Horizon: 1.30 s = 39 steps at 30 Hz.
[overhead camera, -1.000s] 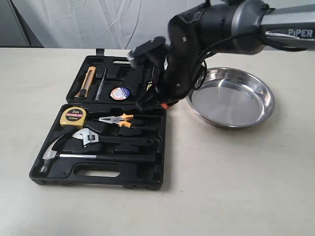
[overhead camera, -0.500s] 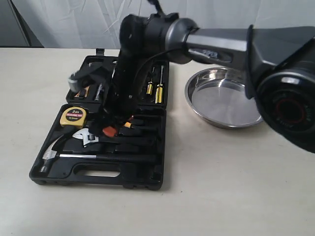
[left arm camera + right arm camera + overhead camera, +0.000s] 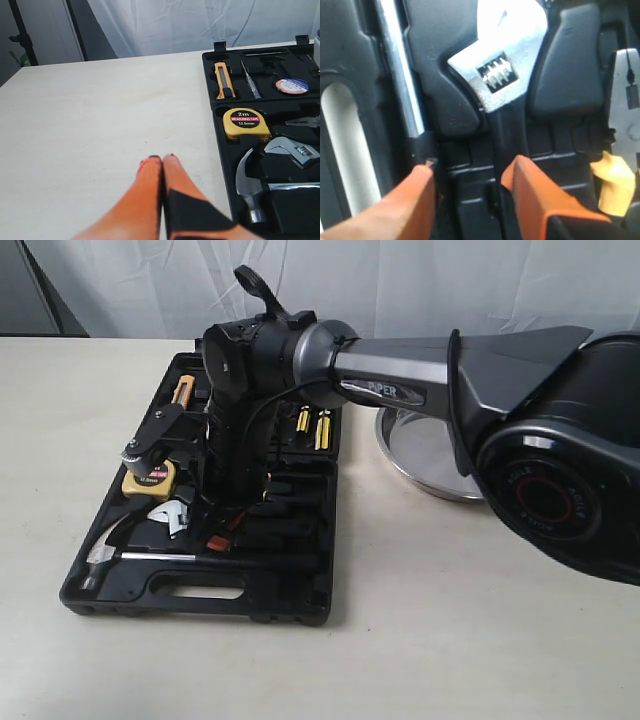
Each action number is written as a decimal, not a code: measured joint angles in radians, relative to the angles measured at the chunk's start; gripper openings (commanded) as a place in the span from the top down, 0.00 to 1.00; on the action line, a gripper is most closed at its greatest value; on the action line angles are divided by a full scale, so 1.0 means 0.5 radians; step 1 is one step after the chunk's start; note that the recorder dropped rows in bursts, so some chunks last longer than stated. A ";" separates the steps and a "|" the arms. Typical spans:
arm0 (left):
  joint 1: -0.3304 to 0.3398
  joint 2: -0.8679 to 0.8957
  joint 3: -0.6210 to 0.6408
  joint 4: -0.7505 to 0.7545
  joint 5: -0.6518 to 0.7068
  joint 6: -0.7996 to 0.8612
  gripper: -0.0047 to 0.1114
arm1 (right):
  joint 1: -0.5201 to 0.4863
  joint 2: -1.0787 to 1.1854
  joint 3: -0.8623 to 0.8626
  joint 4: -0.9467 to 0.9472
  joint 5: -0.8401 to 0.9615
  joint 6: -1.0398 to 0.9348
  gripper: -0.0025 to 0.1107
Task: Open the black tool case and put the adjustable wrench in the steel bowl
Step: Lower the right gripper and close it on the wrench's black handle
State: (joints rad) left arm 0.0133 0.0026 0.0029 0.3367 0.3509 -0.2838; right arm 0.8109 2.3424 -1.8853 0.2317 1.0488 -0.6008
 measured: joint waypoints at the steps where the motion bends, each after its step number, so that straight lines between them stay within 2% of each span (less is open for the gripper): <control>1: 0.000 0.000 0.000 0.000 0.000 0.000 0.96 | 0.000 0.004 -0.004 -0.004 -0.005 0.000 0.57; 13: 0.000 0.000 0.000 0.000 0.000 0.000 0.96 | 0.003 0.042 -0.041 -0.067 -0.066 0.079 0.57; 18: 0.000 0.000 0.000 0.000 0.000 0.000 0.96 | 0.013 0.025 -0.041 -0.119 -0.087 0.105 0.62; 39: 0.000 0.000 0.000 0.000 0.000 0.000 0.96 | 0.011 0.030 -0.020 -0.216 -0.269 0.116 0.62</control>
State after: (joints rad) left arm 0.0133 0.0026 0.0029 0.3367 0.3509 -0.2838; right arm 0.8163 2.3576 -1.8951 0.1235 0.9141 -0.5428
